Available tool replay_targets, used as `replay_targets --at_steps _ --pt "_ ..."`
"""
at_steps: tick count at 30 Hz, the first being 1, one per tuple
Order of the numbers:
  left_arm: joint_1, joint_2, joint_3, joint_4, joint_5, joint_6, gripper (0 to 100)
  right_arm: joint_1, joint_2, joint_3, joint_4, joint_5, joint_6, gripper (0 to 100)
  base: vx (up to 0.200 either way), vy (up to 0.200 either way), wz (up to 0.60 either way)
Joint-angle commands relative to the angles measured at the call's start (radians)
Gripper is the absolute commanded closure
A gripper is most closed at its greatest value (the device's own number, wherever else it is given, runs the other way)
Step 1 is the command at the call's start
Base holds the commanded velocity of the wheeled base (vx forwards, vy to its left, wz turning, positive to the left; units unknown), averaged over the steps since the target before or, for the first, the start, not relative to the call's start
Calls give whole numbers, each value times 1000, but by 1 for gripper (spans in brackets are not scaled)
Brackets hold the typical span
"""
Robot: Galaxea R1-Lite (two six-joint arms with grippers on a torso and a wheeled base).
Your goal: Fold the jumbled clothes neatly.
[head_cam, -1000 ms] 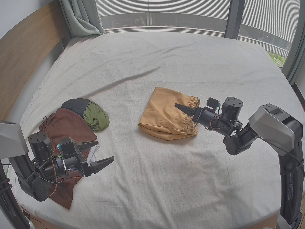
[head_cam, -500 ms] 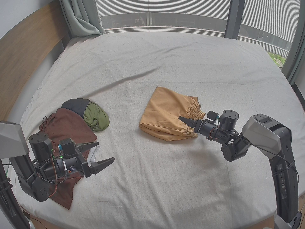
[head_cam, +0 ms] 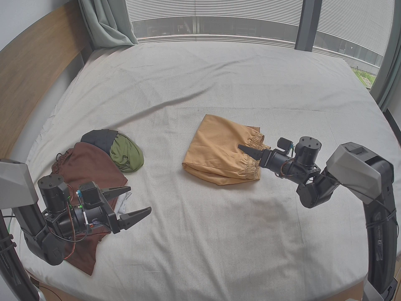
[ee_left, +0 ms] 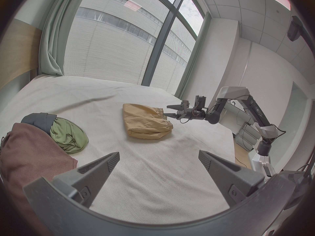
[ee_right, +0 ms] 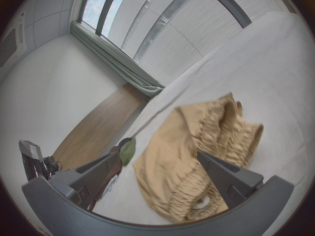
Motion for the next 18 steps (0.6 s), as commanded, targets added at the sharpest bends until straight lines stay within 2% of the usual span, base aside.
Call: replay_targets --at_steps 1,3,4,8,9,15,18 --pt "-31 -50 0 -1 0 -6 0 11 -251 179 -36 0 -33 0 0 0 0" --pt "-48 -64 1 -1 0 -14 0 13 -297 234 -36 0 -74 0 0 0 0" --pt "-68 -83 3 -1 0 -18 0 13 -349 304 -34 -1 -142 0 0 0 0" --pt "-116 -115 9 -1 -3 -18 0 5 -492 488 -30 -6 -286 0 0 0 0" --pt "-117 -116 9 -1 -3 -17 0 5 -496 495 -30 -6 -289 0 0 0 0" --pt "-177 -145 32 1 -31 35 0 -20 -671 737 -30 -46 -515 0 0 0 0" --pt "-206 -175 60 1 -31 52 0 -23 -725 812 -41 -60 -585 0 0 0 0"
